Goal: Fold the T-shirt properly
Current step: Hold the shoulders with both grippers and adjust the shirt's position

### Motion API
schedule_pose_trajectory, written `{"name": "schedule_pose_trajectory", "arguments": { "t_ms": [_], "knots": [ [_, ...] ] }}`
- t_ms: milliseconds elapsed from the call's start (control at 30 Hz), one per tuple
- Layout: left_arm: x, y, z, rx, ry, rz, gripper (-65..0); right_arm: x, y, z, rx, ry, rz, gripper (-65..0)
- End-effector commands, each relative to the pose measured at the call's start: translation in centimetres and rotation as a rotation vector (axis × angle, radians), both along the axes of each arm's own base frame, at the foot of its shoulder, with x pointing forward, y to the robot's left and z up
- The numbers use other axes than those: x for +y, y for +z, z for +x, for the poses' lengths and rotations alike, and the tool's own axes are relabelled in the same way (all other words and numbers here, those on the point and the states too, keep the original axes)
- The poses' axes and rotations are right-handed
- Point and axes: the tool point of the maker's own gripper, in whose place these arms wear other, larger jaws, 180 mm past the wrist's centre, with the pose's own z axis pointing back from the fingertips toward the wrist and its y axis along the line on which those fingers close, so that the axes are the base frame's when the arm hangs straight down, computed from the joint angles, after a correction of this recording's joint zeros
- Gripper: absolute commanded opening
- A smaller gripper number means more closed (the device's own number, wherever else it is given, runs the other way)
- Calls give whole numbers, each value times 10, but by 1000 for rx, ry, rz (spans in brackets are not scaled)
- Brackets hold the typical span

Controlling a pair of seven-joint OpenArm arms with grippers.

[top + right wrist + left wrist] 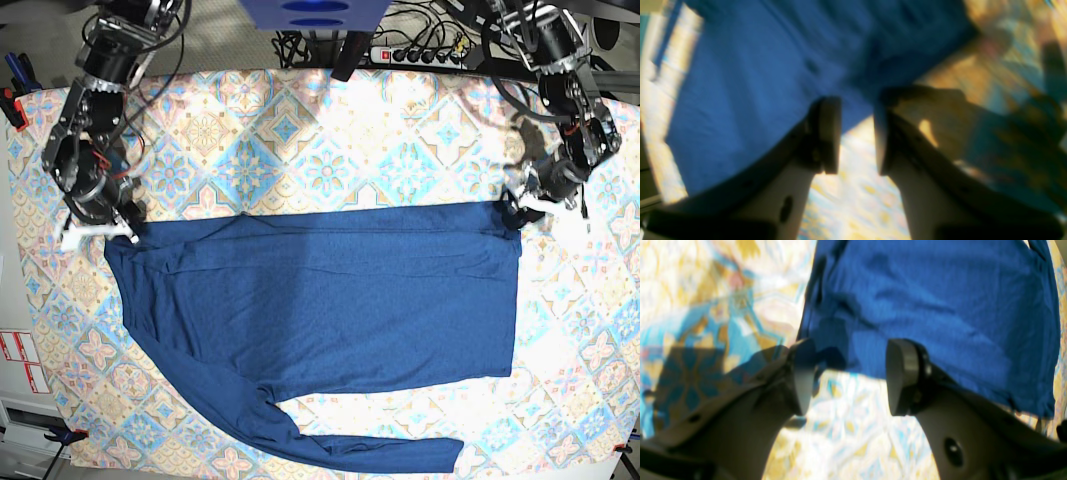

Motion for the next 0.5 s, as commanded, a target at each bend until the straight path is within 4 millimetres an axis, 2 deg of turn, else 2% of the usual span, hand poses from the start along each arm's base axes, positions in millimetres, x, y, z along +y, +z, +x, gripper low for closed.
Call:
{"name": "schedule_pose_trajectory", "arguments": {
  "t_ms": [0,167,300,467],
  "knots": [
    [4,13,7,-47,-1,7,-318,-8,26,18,-88,0,-29,-485],
    [5,-5,-4,5,13,-7,-318,-10,22,11,-77,-1,-36,-485],
    [5,-19,-3,38,34,-48,-318,-10,23,12,-78,0,-35,-485],
    [-1,-25,-5,52,35,-57,-318,-10,23,12,-78,0,-36,-485]
  ]
}}
